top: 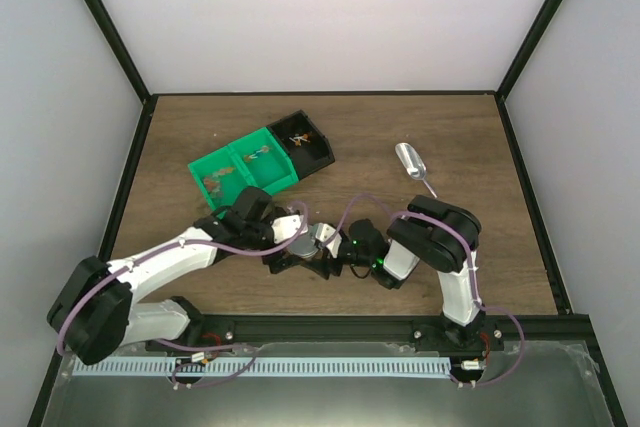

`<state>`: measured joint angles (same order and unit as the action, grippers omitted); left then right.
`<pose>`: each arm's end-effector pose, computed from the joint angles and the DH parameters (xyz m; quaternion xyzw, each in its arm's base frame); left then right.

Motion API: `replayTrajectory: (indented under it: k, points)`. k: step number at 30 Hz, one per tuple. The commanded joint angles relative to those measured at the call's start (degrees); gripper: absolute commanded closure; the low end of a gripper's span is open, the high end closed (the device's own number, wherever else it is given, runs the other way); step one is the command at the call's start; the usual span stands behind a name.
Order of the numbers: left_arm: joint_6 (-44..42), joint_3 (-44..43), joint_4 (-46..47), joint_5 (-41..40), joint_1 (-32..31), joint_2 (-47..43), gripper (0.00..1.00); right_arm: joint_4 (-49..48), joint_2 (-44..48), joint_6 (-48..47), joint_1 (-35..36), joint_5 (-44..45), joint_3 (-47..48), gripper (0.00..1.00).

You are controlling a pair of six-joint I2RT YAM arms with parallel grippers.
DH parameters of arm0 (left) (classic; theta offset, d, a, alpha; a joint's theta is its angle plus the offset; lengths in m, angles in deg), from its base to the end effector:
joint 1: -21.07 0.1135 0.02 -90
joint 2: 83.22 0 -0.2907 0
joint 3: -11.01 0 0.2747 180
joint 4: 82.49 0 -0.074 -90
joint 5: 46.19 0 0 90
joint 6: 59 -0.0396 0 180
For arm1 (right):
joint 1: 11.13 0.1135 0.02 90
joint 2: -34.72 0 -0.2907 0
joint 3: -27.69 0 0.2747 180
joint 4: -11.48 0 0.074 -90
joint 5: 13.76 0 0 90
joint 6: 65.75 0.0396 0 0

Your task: Pack the candies

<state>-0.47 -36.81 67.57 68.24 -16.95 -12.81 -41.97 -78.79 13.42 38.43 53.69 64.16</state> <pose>0.1814 -0.1626 0.1945 0.5833 0.7218 -0.2180 0.3020 0.1823 0.2373 0.0681 -0.5052 0.6554 0.3324 0.4524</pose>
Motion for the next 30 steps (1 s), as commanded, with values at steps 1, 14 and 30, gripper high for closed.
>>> replayTrajectory:
  k: [1,14,30]
  points:
    - [6.0,0.5,7.1,-4.6,-2.1,2.1,0.00,7.2,-2.5,1.1,0.7,0.8,-0.2,0.63]
    - [2.4,-0.3,6.4,-6.3,-2.4,5.6,0.05,7.6,-2.3,0.1,0.7,0.1,-0.2,0.63]
    - [-35.7,-15.6,-16.0,7.6,5.0,19.8,0.10,7.8,-1.7,-2.5,1.0,-3.8,-1.1,0.65]
